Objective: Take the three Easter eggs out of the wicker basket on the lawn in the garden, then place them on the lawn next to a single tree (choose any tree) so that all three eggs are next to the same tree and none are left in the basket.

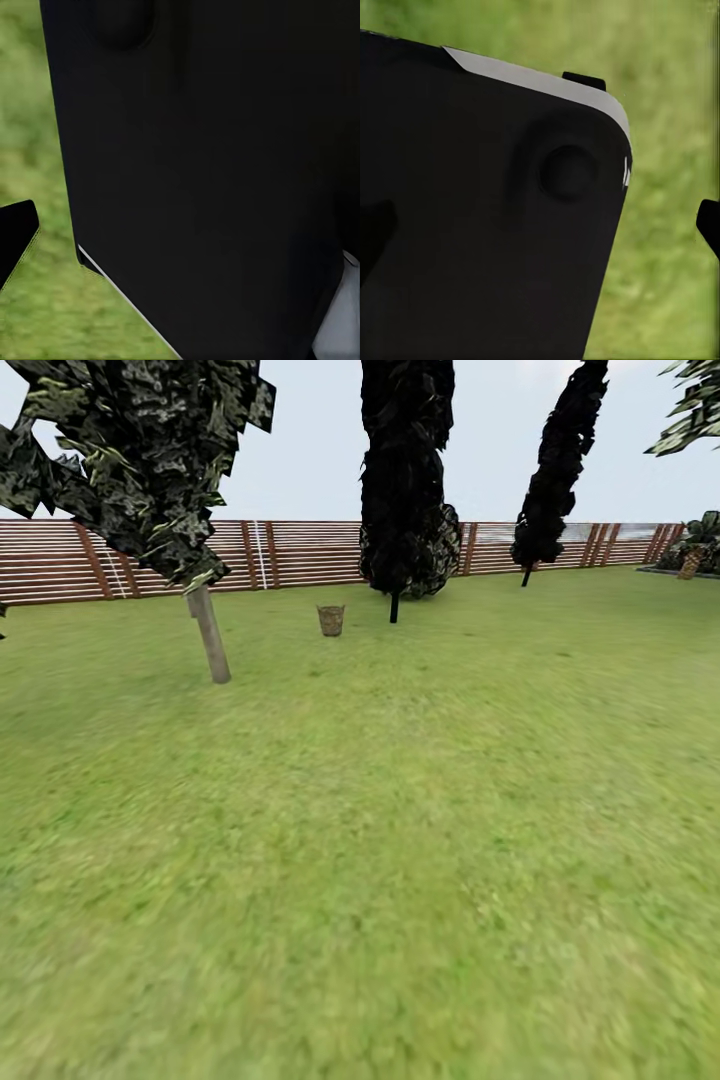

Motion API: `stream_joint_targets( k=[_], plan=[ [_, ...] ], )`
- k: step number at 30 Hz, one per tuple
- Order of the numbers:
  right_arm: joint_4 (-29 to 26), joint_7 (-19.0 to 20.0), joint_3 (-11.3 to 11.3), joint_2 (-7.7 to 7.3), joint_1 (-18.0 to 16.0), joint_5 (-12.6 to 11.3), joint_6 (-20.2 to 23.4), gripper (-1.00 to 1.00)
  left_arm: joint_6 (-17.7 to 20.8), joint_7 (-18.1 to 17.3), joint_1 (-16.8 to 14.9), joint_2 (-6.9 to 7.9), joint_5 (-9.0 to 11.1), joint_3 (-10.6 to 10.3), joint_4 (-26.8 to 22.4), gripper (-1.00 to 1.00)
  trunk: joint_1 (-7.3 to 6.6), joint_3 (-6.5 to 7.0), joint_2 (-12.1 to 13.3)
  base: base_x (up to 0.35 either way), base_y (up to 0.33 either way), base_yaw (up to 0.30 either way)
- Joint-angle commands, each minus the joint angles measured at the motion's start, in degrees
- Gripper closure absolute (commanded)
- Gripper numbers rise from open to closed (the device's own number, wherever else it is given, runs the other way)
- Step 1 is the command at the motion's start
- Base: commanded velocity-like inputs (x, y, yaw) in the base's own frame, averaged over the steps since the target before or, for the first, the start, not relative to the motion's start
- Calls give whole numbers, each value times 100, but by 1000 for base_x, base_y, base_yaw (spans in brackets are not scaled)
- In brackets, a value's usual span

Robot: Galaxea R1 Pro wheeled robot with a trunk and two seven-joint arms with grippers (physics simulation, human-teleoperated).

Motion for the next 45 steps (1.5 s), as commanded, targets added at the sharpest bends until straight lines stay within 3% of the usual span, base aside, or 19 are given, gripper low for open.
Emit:
stream_joint_targets(
  k=[1, 45],
  plan=[
    [4, 4, 10, -2, -3, 17, -15, -100, -7, -6, 3, 0, 6, 4, -9, -100, 3, -4, -2, 330, 0, 0],
    [4, 4, 5, 6, -3, 17, -24, -100, -6, -6, 3, 0, 6, 4, -9, -100, 3, -4, -2, 330, 0, 37]
  ],
)
